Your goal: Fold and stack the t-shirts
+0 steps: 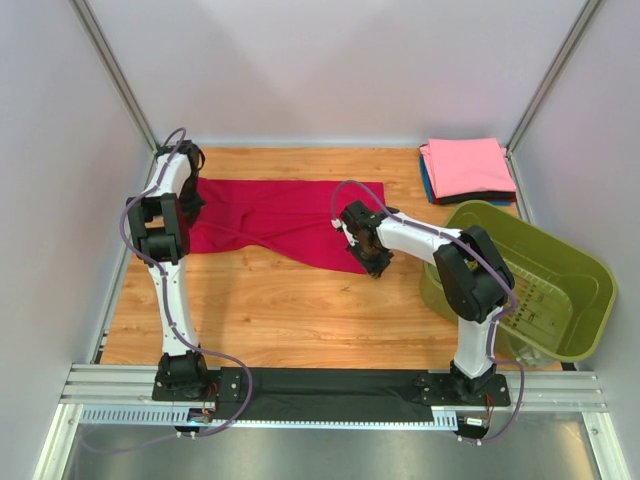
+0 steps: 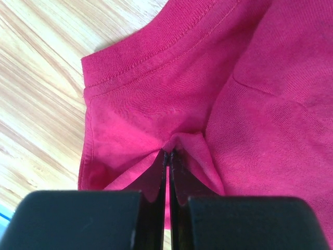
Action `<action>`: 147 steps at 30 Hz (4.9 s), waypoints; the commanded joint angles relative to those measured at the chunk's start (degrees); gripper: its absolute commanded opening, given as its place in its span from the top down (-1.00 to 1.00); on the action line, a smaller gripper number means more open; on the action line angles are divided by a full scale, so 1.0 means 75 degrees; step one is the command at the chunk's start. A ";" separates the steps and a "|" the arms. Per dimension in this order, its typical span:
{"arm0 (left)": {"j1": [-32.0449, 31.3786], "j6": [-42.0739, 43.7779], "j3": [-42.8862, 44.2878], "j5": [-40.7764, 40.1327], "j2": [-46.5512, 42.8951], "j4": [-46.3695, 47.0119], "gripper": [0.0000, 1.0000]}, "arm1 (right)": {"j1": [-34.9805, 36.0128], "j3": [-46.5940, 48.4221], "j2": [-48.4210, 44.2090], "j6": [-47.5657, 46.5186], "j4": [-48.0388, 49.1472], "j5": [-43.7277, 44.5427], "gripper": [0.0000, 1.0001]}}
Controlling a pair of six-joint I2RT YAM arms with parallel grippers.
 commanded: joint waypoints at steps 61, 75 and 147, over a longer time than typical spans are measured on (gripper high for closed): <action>0.0243 -0.0689 0.0637 -0.0142 -0.0935 0.0413 1.00 | -0.0723 0.4530 0.2434 0.0913 -0.1892 0.3685 0.99; 0.0243 -0.0747 0.0918 0.0304 -0.0443 0.0835 1.00 | -0.0747 0.4741 0.2809 0.0960 -0.1704 0.3545 0.99; 0.0571 -0.0736 0.1598 0.0539 -0.0289 0.0847 0.21 | -0.1204 0.6557 0.3162 0.1873 -0.2383 0.3570 0.29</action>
